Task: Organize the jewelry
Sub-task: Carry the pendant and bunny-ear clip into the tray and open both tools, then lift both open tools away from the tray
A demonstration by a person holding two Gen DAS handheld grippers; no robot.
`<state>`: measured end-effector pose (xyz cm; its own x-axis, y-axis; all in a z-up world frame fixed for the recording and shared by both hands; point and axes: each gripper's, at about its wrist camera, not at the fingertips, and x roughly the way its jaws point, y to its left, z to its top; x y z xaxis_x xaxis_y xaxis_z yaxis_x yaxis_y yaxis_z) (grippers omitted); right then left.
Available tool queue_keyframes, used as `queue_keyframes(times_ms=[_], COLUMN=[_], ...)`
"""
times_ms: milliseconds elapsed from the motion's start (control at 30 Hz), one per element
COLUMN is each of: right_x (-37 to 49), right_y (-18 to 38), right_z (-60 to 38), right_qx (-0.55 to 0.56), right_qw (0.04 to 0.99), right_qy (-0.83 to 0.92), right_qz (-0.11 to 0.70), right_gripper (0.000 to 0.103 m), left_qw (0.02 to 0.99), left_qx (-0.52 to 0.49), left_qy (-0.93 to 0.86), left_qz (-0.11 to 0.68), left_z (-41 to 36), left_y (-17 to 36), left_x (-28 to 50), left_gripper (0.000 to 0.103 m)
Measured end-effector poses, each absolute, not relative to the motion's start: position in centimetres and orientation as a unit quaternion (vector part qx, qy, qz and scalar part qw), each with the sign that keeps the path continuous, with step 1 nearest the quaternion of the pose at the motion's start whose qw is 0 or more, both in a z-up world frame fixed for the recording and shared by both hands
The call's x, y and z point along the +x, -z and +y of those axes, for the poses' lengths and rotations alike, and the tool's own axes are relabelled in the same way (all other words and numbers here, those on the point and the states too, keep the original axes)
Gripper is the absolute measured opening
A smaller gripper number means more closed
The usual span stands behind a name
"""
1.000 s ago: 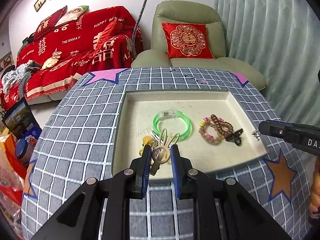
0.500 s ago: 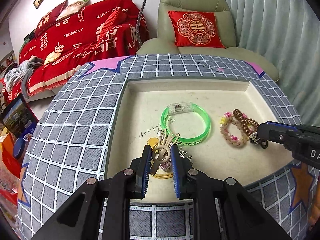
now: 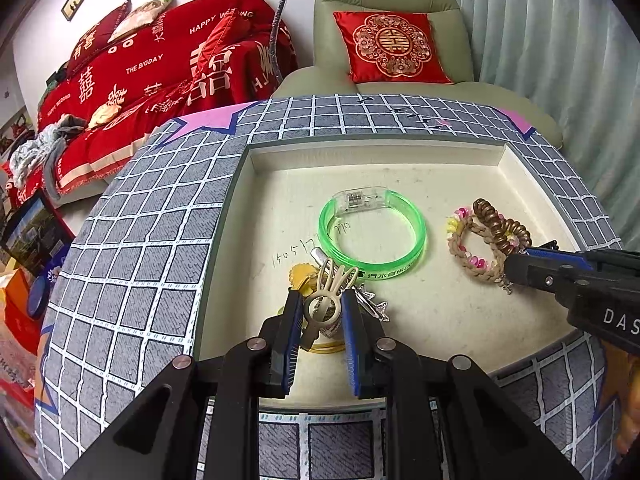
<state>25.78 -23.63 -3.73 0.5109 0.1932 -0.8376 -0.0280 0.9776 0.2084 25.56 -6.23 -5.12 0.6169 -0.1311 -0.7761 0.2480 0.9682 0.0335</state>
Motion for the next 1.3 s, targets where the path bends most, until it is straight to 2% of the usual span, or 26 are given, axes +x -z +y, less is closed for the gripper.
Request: queue_keyframes(times_ms=[133,200,267,333,433,533,767,1033,1067,1100,1167,1300], right_x=[25.9,26.0,26.0,25.7,25.4,25.0,23.7,21.3,20.9,20.5,19.7,18.1], right_y=[3.8,4.0,4.0,3.8,3.1,2.3,0.7,-0.2,-0.2,-0.3,-0.2,-0.2], right_z=[-23.6,-23.7,-23.9,-24.0,-24.1,-24.3,-25.4,-26.0,-26.0,-26.0,-25.9,-25.7], right_qx=[0.087,0.090,0.097,0.101,0.107,0.118,0.138,0.146,0.146,0.145,0.143,0.141], right_qw=[0.861,0.858,0.857,0.859,0.862,0.865,0.873,0.876,0.876,0.877,0.878,0.878], right_qy=[-0.065,-0.066,-0.068,-0.069,-0.074,-0.079,-0.075,-0.065,-0.064,-0.062,-0.060,-0.057], right_qz=[0.497,0.501,0.502,0.497,0.490,0.480,0.462,0.455,0.455,0.454,0.453,0.453], right_gripper=[0.021,0.026,0.051,0.058,0.059,0.066,0.075,0.081,0.081,0.081,0.081,0.081], left_qw=[0.895,0.894,0.894,0.896,0.897,0.898,0.902,0.906,0.906,0.907,0.923,0.922], left_qx=[0.074,0.072,0.073,0.074,0.067,0.060,0.051,0.046,0.048,0.050,0.055,0.064], left_qy=[0.105,0.106,0.104,0.100,0.099,0.099,0.100,0.102,0.101,0.098,0.082,0.090], left_qz=[0.428,0.430,0.429,0.427,0.426,0.424,0.418,0.409,0.408,0.406,0.373,0.372], left_z=[-6.5,-6.5,-6.5,-6.5,-6.3,-6.1,-5.7,-5.1,-5.1,-5.1,-4.7,-4.6], left_y=[5.3,5.3,5.2,5.0,4.7,4.3,3.2,2.1,2.0,1.9,1.3,1.0], left_x=[25.6,25.6,25.5,25.4,25.4,25.2,24.6,22.8,22.4,22.2,20.8,19.1], left_gripper=[0.030,0.030,0.030,0.030,0.030,0.030,0.030,0.031,0.059,0.103,0.103,0.103])
